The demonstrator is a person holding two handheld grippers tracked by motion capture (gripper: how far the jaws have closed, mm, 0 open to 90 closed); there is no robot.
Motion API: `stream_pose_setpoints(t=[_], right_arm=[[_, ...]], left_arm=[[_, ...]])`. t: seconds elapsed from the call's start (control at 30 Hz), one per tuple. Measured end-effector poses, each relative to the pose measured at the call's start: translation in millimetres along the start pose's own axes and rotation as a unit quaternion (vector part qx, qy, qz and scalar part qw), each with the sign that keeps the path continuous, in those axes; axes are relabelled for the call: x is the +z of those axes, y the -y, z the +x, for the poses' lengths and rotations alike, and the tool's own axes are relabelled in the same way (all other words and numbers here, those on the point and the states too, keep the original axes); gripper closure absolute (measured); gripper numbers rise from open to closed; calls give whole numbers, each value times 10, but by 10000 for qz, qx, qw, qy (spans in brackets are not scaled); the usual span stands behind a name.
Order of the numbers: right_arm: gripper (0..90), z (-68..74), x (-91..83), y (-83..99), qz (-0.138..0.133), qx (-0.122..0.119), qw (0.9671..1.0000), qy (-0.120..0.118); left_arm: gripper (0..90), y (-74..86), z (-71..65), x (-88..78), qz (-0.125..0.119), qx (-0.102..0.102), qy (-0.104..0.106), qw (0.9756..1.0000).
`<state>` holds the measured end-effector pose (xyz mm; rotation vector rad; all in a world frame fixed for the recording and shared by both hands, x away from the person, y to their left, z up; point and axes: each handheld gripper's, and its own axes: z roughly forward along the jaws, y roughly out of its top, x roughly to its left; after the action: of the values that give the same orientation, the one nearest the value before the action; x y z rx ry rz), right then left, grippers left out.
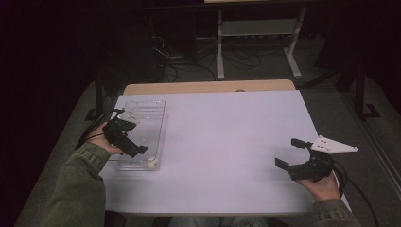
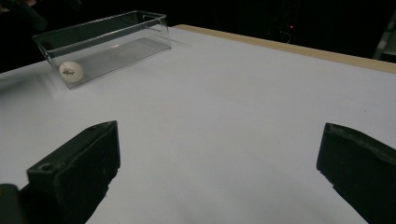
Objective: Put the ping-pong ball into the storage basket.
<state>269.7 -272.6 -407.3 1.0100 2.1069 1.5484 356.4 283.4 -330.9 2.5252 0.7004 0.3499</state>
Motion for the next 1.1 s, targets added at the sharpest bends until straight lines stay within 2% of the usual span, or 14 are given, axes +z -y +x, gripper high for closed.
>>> stream_pose_setpoints(t=[0.13, 0.23, 0.33, 0.5, 0.63, 0.87, 1.1], right_arm=[[0, -3, -5, 0, -6, 8, 10000, 13], [0, -3, -2, 1, -3, 8, 10000, 13], [0, 0, 0, 0, 3, -2, 10000, 8], [0, -1, -2, 0, 3, 1, 10000, 14], [0, 2, 2, 1, 11, 9, 10000, 11], [0, 0, 1, 2, 17, 5, 10000, 13], [0, 3, 2, 1, 23, 6, 10000, 15]], left_arm=[[0, 48, -5, -9, -178, -108, -82, 9997], [0, 69, -20, -24, -259, -109, -116, 9995], [0, 101, -25, -49, -449, -198, -201, 9986], [0, 164, -55, -52, -629, -311, -326, 9970], [0, 203, -92, -61, -757, -343, -340, 9960], [0, 293, -132, -74, -1128, -535, -431, 9912], [0, 351, -197, -71, -1321, -610, -640, 9873]])
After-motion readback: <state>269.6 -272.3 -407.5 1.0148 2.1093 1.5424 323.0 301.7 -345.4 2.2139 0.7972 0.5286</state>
